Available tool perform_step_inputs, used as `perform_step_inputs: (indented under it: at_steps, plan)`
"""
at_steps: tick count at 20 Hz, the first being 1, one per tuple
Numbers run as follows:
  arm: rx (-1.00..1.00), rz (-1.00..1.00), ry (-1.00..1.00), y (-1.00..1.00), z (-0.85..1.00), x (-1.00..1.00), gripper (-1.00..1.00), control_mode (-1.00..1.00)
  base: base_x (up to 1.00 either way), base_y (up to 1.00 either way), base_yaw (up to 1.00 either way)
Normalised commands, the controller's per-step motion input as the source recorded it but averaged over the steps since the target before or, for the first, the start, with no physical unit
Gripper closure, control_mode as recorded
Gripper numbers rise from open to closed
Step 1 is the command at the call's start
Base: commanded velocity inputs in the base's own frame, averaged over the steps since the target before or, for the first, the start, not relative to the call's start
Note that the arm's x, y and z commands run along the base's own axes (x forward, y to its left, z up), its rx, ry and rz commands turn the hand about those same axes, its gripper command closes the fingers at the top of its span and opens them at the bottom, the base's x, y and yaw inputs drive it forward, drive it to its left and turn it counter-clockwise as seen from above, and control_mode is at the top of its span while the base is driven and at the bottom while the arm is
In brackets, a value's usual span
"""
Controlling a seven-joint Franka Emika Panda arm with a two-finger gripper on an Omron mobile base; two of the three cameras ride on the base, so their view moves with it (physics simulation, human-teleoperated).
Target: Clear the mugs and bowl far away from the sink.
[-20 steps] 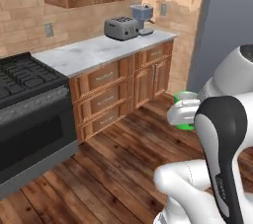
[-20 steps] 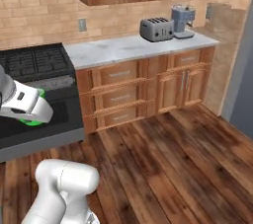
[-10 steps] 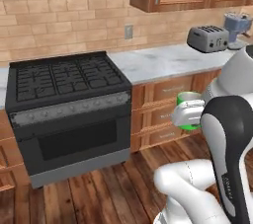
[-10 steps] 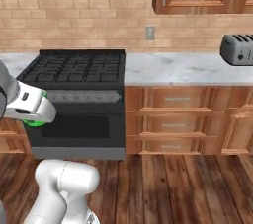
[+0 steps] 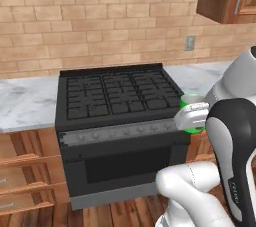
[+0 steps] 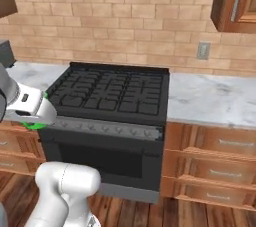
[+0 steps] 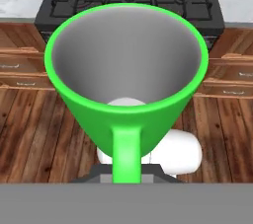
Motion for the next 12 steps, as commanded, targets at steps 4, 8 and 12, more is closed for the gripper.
perform_step_inputs:
  at_steps: [4,8,12]
  plan:
    - [0.0,0.0,0.0,0.0,0.0,0.0,1.0,1.0,1.0,0.19,0.18]
    - [0.0,0.0,0.0,0.0,0.0,0.0,1.0,1.0,0.95,0.88,0.12]
    - [0.0,0.0,0.0,0.0,0.0,0.0,1.0,1.0,0.62,1.0,0.09]
